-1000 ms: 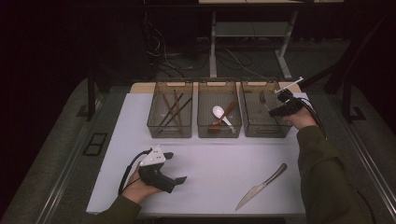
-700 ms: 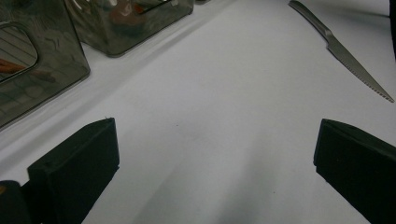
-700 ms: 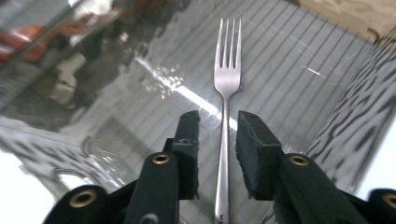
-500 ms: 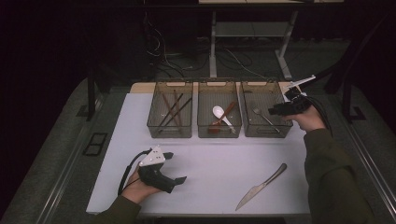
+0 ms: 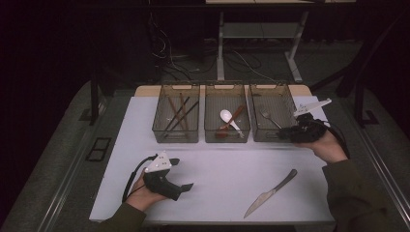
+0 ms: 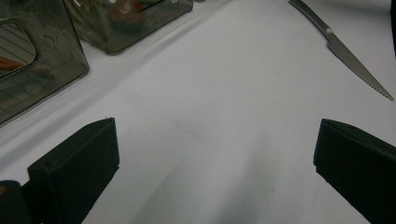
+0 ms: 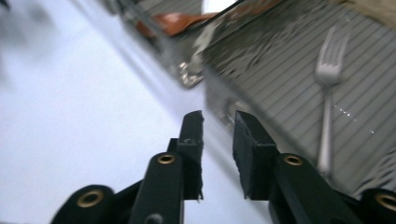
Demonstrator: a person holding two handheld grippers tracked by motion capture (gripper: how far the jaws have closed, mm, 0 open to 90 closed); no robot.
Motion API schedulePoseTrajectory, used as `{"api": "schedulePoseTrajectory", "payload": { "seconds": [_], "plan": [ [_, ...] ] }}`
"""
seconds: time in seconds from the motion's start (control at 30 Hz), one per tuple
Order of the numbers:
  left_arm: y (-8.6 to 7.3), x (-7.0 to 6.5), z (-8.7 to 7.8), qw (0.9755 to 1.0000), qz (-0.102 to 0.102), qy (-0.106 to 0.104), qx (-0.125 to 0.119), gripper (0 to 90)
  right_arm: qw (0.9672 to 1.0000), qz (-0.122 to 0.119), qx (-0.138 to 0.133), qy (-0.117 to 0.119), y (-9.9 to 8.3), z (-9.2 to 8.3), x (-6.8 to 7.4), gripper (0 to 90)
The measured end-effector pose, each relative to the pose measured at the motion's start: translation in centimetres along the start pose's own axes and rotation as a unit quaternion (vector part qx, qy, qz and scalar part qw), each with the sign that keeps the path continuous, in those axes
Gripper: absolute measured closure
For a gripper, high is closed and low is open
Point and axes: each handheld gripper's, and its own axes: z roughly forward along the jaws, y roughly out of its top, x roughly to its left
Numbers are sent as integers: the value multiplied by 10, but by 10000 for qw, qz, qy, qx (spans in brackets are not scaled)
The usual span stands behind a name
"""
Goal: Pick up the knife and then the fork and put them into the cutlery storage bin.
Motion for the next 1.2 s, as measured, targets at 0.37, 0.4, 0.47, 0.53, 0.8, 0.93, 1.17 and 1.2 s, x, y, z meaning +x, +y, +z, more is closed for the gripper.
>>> {"api": "schedulePoseTrajectory", "payload": {
  "seconds": [0.37,0.4,0.47,0.53,0.8,0.93,1.17,1.2],
  "plan": [
    [0,-1,0,10000,0,4,7,0,9981,-368,25,486,-32,4,41,892],
    [0,-1,0,10000,-2,5,7,0,9979,-394,71,510,-35,5,45,892],
    [0,-1,0,10000,-1,7,11,0,9973,-462,122,561,-40,7,52,893],
    [0,0,0,10000,5,12,25,0,9965,-530,187,621,-44,8,60,893],
    [0,-1,0,10000,4,16,9,0,9922,-793,391,876,-64,15,90,894],
    [0,-1,0,10000,0,8,11,0,9904,-846,446,1000,-73,17,102,894],
    [0,-1,1,10000,-4,14,14,0,9879,-926,535,1125,-85,20,117,894],
    [0,-1,0,10000,-5,16,16,0,9872,-944,552,1164,-87,21,118,894]
  ]
}}
